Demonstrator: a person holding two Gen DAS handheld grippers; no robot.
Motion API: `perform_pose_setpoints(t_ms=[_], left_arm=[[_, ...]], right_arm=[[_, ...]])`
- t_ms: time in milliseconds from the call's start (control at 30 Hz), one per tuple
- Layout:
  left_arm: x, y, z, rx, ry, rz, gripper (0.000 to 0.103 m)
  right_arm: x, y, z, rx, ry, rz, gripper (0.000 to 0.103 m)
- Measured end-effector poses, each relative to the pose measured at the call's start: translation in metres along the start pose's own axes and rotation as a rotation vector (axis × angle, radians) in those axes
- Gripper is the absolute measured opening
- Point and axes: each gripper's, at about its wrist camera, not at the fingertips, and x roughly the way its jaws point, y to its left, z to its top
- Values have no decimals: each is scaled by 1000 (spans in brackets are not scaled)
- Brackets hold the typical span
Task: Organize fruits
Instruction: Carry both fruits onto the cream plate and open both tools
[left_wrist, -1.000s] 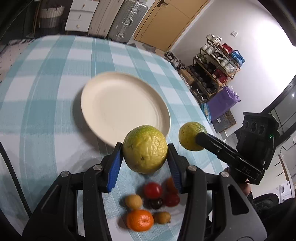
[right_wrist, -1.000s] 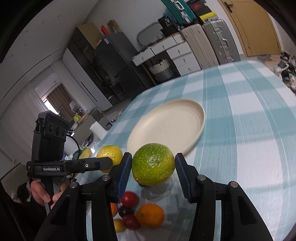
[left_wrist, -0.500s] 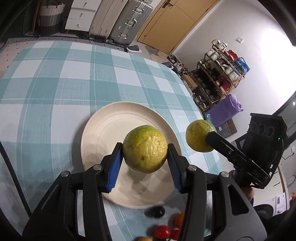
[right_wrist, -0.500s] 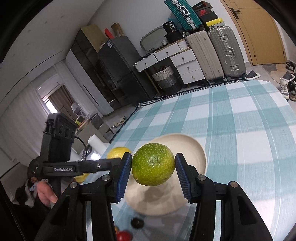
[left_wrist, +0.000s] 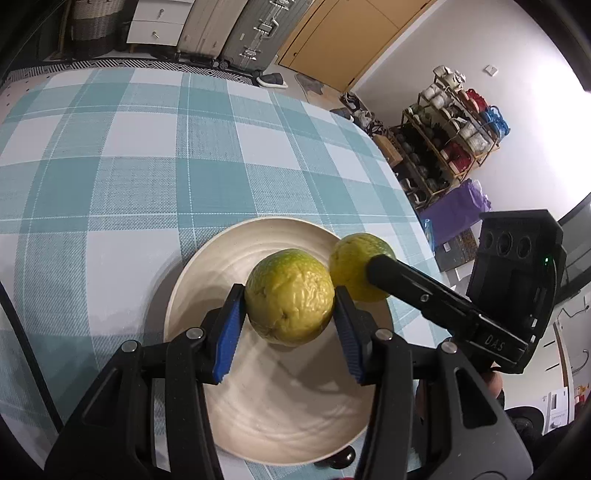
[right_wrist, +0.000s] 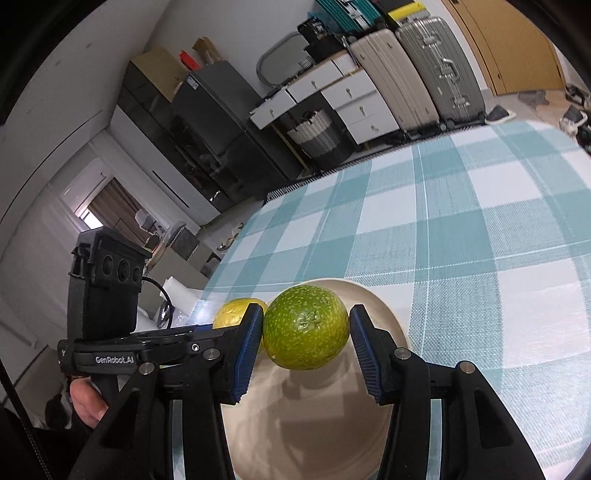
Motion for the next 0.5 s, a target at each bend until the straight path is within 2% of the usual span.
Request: perform_pose_setpoints(t_ms=[200,300,333,367,433,500], left_arm=[[17,5,6,-35,31,-1,45],[17,4,10,-44,8,22,45],[16,4,12,-46,4,17,47],[15,4,14,-50,6,9,55],[11,3,16,-64,-3,20,63],[5,1,16,-62,-19,31,64]], right_arm=[[16,-6,3,16,21,-19,50],[19,-8,6,25,24,-23,51],[19,-7,6,24,19,-16,51],[18,-5,7,20,14,-14,53],[14,-2,7,4,-5,-9,57],[9,0,8,3,-18,-15,59]])
